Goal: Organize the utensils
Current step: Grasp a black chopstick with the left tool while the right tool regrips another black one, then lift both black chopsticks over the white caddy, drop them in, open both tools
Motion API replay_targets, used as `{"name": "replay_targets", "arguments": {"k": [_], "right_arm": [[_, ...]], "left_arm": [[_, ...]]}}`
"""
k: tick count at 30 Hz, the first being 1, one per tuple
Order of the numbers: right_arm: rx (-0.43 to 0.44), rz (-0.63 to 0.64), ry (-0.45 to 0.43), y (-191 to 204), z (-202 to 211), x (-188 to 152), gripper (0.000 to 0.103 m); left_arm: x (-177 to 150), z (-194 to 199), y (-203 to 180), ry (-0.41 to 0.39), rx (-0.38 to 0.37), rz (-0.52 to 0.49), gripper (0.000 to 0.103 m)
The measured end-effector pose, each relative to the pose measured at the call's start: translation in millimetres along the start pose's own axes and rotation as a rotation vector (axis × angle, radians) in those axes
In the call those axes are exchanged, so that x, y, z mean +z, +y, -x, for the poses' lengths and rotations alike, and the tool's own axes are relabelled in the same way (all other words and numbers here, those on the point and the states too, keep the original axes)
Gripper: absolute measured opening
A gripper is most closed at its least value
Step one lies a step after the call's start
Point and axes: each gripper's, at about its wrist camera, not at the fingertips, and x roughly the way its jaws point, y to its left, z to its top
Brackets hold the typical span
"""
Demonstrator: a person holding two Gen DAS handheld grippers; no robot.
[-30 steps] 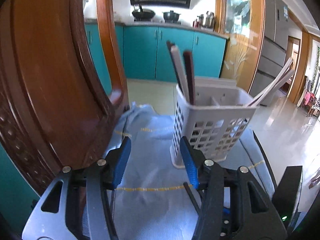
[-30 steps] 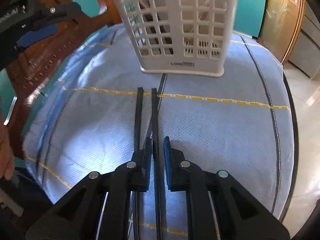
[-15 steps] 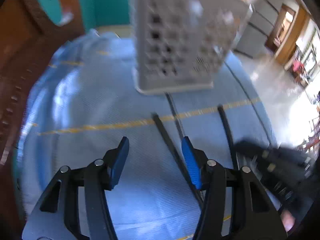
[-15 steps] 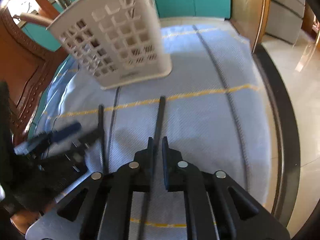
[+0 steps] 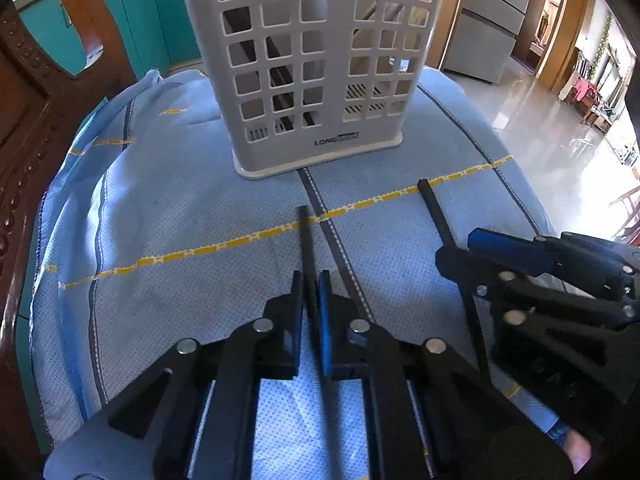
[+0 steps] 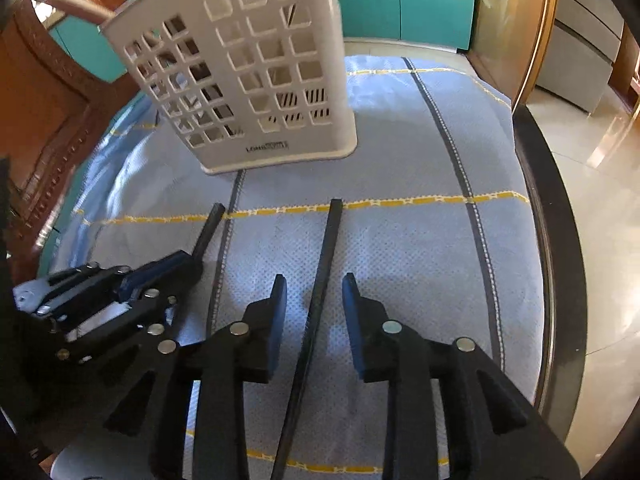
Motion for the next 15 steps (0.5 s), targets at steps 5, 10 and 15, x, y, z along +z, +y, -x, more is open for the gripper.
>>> {"name": "replay_targets", "arguments": {"k": [5, 10, 15], "right_arm": [[-0.041, 0.036, -0.022, 7, -4, -1, 0.028], [-0.041, 0.051, -0.025, 8, -1, -5, 0.009], [0.007, 0.029, -0.04, 3, 6, -5, 0.006]], "left_arm": [[1, 3, -3, 0.001, 0.012, 0.001, 0.009], [2, 3, -4, -0.002, 0.025, 0.0, 0.011], [1, 3, -3, -0.003, 0.022, 0.001, 0.007]]}}
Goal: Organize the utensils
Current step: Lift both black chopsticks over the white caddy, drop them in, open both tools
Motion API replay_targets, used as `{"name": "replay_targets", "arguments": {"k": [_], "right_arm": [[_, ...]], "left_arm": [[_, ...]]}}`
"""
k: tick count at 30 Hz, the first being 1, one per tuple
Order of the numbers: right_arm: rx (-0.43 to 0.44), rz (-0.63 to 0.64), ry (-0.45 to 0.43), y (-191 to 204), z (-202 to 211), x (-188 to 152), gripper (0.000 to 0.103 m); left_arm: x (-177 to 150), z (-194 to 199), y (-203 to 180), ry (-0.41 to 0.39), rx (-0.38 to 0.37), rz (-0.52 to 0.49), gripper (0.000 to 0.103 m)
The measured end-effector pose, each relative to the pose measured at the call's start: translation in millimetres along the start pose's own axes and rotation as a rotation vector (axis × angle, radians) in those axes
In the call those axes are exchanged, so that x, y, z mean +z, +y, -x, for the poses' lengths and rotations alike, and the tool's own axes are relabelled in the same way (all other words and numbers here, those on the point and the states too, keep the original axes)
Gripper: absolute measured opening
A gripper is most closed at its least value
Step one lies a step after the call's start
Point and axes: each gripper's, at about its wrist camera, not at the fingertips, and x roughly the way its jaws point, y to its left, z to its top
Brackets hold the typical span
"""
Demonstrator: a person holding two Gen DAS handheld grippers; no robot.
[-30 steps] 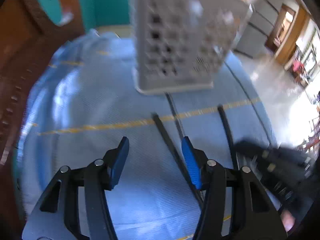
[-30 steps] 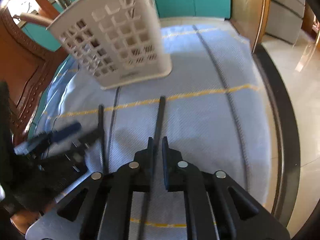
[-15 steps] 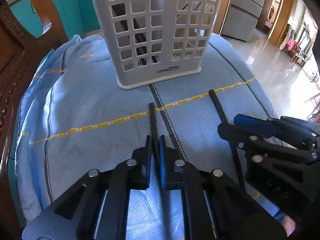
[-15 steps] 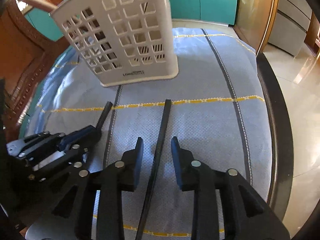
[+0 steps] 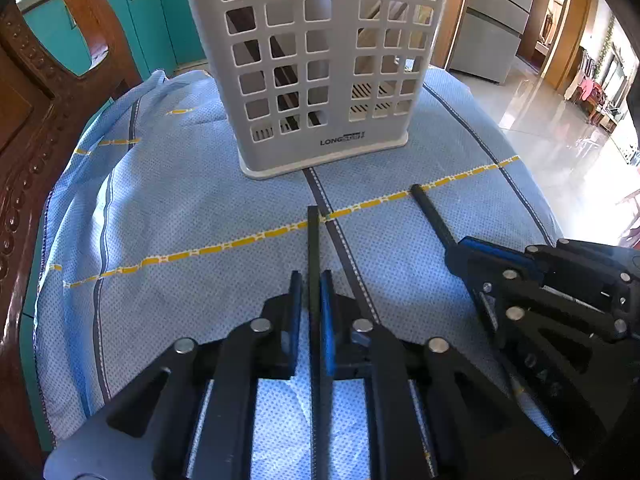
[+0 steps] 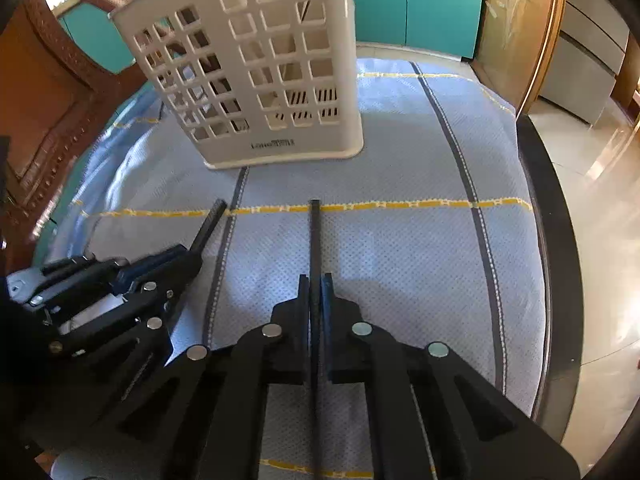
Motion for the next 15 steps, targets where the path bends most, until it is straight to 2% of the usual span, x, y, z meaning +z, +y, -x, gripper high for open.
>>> {"name": "replay_targets", "arguments": {"k": [5, 8, 15], "right_arm": [[0.036, 0.02, -0.132, 1, 41, 3, 0.006], [0.083, 0.029, -0.217, -4, 75, 1, 0.006], [0.181, 0.07, -0.449, -15, 166, -5, 0.006]], "left_arm": [[3, 19, 6, -0.062, 0.002, 0.014, 0.007], [5, 53, 7, -0.153, 0.009, 0.006, 0.007], [2, 152, 8, -0.394, -0.029, -0.015, 0.007]]}}
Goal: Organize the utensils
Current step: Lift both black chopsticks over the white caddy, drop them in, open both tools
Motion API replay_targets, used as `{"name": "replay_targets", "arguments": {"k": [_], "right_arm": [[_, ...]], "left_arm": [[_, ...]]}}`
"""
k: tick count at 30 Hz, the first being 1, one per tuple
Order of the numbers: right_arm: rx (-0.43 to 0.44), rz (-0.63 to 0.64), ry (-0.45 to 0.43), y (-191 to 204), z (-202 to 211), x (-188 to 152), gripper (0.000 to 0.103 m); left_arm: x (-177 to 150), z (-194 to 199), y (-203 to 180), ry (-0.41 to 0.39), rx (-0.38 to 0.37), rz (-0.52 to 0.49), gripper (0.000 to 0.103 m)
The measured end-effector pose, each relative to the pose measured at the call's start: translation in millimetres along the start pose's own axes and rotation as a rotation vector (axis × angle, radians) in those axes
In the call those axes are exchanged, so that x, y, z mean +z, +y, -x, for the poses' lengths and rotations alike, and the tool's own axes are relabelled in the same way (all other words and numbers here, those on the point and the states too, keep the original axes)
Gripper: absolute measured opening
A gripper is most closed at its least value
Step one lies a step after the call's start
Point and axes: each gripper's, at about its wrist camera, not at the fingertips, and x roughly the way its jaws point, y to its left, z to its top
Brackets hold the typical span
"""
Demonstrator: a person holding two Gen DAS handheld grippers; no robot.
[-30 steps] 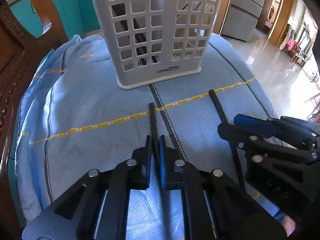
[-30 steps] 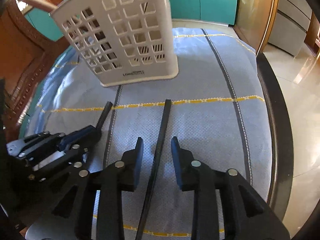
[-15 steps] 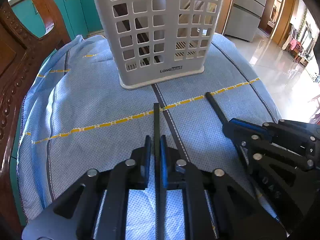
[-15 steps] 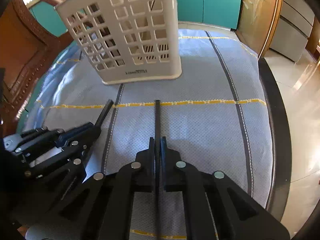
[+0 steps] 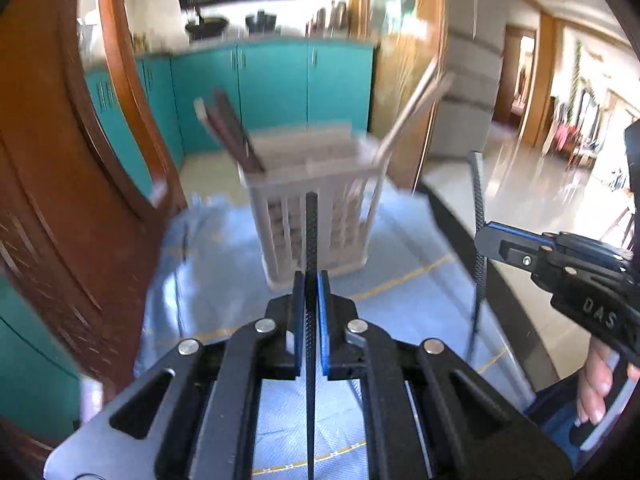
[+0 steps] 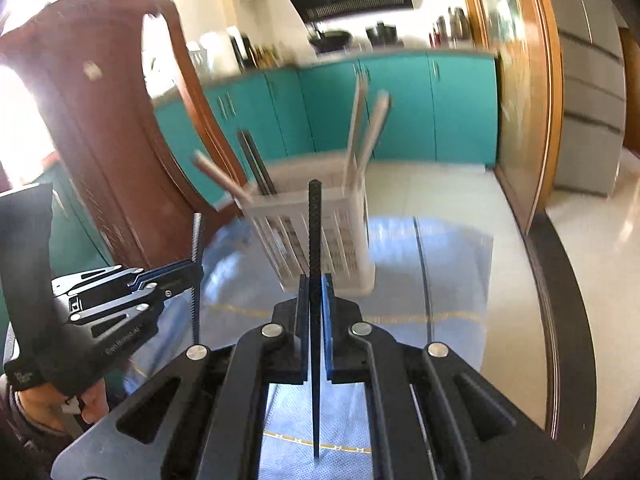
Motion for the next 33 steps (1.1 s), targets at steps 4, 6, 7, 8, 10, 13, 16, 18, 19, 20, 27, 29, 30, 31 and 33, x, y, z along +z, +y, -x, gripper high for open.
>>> {"name": "replay_targets", "arguments": {"k": [4, 6, 7, 8, 10, 13, 16, 18, 19, 20, 27, 29, 30, 31, 33], "right_arm": [[0.01, 0.007, -0.075, 2, 23, 23, 0.006], [0.014, 0.008, -0.116, 4, 29, 41, 0.006], [0.016, 0.004, -0.129, 4, 30, 51, 0.006], [0.02, -0.004, -0.143, 3, 32, 61, 0.006], [0.034, -0.02, -0.181, 1, 32, 86, 0.006], [0.033, -0.038, -0.212, -1, 29, 115, 0.006], [0.033, -0.083, -0.238, -5, 21, 135, 0.006], [0.038, -0.125, -0.271, -11, 13, 147, 0.006], [0.042, -0.141, -0.285, -14, 11, 151, 0.006], [0.044, -0.155, -0.3, -16, 8, 154, 0.006], [-0.059, -0.117, -0.322, -22, -33, 150, 0.006], [-0.072, -0.089, -0.29, -20, -48, 143, 0.006], [-0.082, -0.073, -0.272, -17, -55, 139, 0.006], [-0.087, -0.06, -0.259, -14, -58, 135, 0.006], [-0.09, -0.029, -0.233, -10, -64, 126, 0.007]], "left_arm": [[18, 29, 2, -0.076, -0.012, 0.009, 0.007], [33, 38, 4, -0.111, -0.007, 0.005, 0.007], [40, 42, 5, -0.128, -0.007, 0.004, 0.007], [51, 47, 8, -0.149, -0.01, 0.006, 0.007], [67, 57, 10, -0.18, -0.023, 0.021, 0.007], [103, 68, 15, -0.228, -0.06, 0.044, 0.007], [129, 73, 22, -0.277, -0.071, 0.074, 0.007], [145, 74, 27, -0.319, -0.074, 0.099, 0.007], [150, 73, 28, -0.335, -0.072, 0.107, 0.007], [155, 72, 30, -0.355, -0.064, 0.117, 0.007], [166, 16, 47, -0.418, 0.016, 0.167, 0.007], [160, -5, 54, -0.366, 0.034, 0.172, 0.007], [158, -17, 54, -0.334, 0.038, 0.166, 0.007], [157, -24, 55, -0.314, 0.042, 0.161, 0.007], [152, -35, 54, -0.282, 0.055, 0.147, 0.007]]}}
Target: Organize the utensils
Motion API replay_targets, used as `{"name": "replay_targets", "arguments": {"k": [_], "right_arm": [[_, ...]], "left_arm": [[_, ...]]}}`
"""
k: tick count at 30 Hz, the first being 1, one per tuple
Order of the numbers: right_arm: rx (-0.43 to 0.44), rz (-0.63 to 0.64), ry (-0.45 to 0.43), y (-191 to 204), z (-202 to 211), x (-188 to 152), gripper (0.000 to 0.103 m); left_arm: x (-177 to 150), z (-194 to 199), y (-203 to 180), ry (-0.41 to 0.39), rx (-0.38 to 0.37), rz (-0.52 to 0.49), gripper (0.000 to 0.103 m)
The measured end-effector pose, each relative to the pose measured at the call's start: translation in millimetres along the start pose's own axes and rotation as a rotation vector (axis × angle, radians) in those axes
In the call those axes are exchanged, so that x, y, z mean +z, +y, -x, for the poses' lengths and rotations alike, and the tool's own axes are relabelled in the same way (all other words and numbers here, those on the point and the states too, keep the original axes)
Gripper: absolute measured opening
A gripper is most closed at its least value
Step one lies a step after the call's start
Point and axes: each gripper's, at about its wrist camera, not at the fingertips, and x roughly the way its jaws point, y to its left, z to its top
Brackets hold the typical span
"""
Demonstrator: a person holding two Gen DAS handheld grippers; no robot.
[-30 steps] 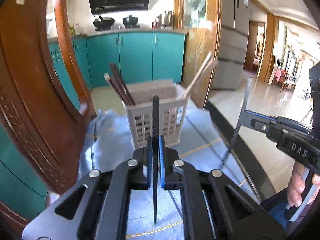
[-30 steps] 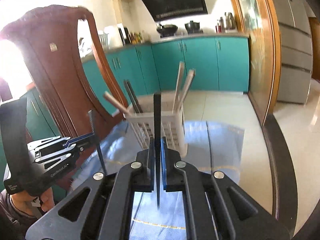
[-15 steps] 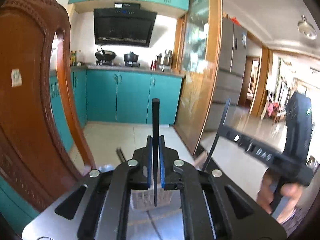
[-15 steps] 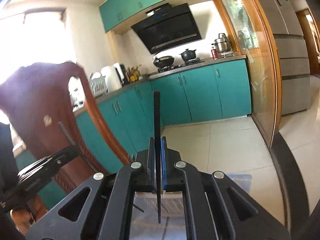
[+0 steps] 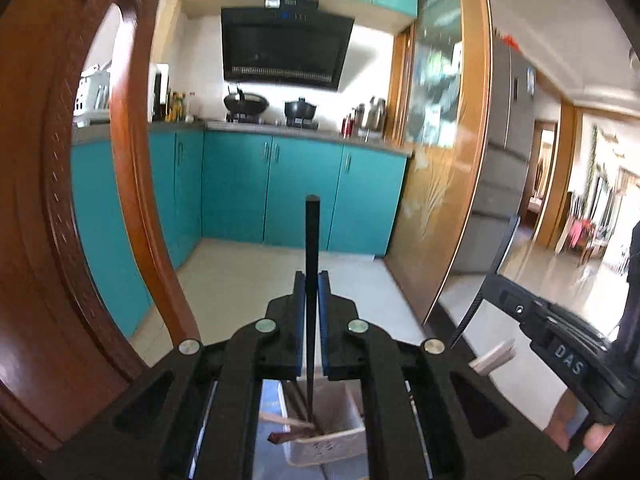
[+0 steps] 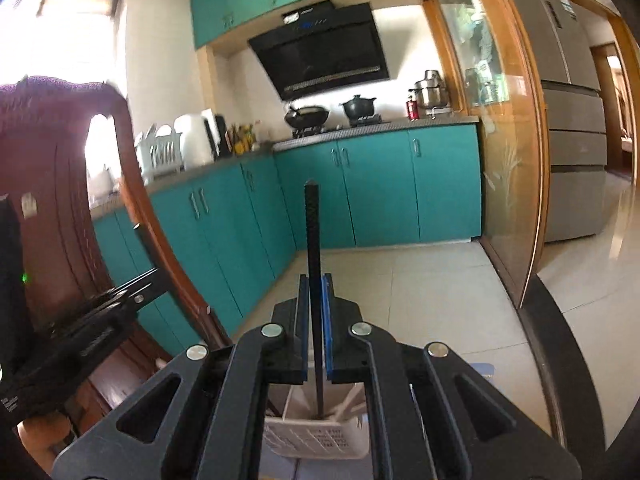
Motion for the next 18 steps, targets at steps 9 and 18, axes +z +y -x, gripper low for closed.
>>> {"name": "replay_targets", "arguments": {"k": [9, 18], "right_arm": [[0.027, 0.048, -0.09, 7, 69, -16, 0.049], [-0.069, 0.023, -0.195, -13, 183, -113, 0.1]], "left_arm": [[-19, 41, -13, -0.037, 0.043, -0.062, 0.023], [-88, 171, -20, -0.138, 0.107, -0.124, 0.094]]}}
